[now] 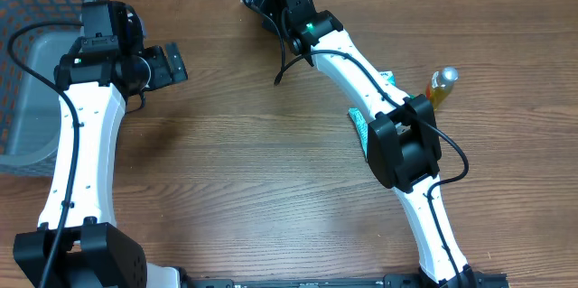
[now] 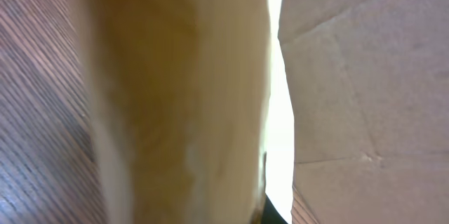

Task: Scan the item barcode
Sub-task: 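Hold the PanTree bag against the white scanner window with the right gripper, then carry the bag down and release it on the table center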

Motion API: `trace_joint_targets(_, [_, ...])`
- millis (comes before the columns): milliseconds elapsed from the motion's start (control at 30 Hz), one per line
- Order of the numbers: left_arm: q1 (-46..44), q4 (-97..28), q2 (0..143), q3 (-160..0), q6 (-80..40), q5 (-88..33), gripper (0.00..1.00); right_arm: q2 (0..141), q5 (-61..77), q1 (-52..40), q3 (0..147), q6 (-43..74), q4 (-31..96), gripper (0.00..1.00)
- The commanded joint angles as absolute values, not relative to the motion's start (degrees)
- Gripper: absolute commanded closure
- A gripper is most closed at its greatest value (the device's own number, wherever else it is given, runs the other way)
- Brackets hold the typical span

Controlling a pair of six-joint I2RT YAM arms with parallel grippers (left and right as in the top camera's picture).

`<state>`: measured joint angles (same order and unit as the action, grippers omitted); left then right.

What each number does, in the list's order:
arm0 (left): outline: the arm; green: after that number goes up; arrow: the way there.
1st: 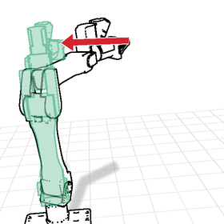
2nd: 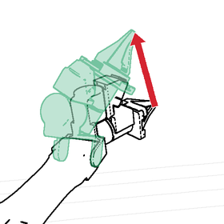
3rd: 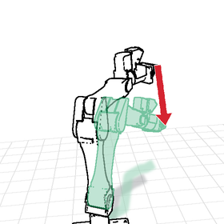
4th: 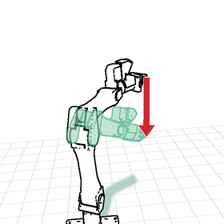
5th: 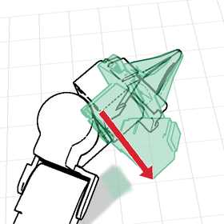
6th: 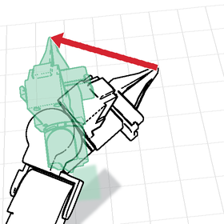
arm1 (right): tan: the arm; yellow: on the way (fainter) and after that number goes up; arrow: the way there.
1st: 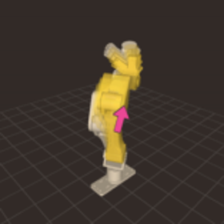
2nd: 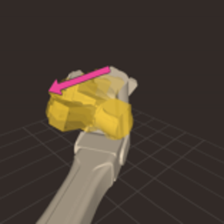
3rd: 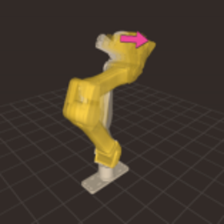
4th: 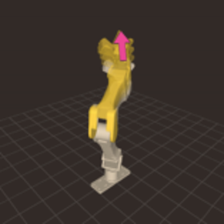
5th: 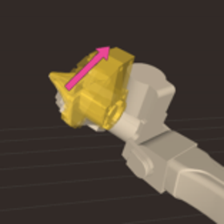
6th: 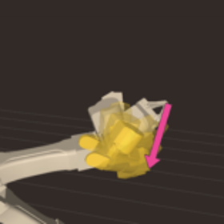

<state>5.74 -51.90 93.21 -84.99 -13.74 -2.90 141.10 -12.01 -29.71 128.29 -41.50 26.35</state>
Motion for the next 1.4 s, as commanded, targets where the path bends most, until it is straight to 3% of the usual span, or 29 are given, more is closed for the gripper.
trace_joint_targets(0, [5.82,-51.83,93.91,-85.23,-13.28,-2.48,0.0,141.47,-7.75,-29.93,128.6,-40.29,26.79,0.96])
trace_joint_targets(500, [5.82,-51.83,93.91,-85.23,-13.28,-2.48,0.0,141.21,-7.42,-28.42,128.84,-28.88,27.55,0.96])
trace_joint_targets(667, [5.82,-51.83,93.91,-85.23,-13.26,-2.48,0.0,137.01,-7.4,-28.49,129.08,-27.42,27.83,0.96])
trace_joint_targets(800, [5.82,-51.83,93.91,-85.23,-13.28,-2.48,0.0,131.92,-7.4,-28.32,129.08,-19.2,29.63,0.96])
trace_joint_targets(967, [5.82,-51.83,93.91,-85.23,-13.28,-2.48,0.0,126.39,-3.33,-27.27,129.08,-8.45,40.27,0.96])
trace_joint_targets(1133, [5.82,-51.83,93.91,-85.23,-13.28,-2.48,0.0,124.62,14.66,-24.91,129.08,0.38,57.47,0.96])
trace_joint_targets(1367, [5.82,-51.83,93.91,-85.23,-13.26,-2.48,0.0,125.34,30.3,-21.78,124.86,1.43,76.42,0.96])
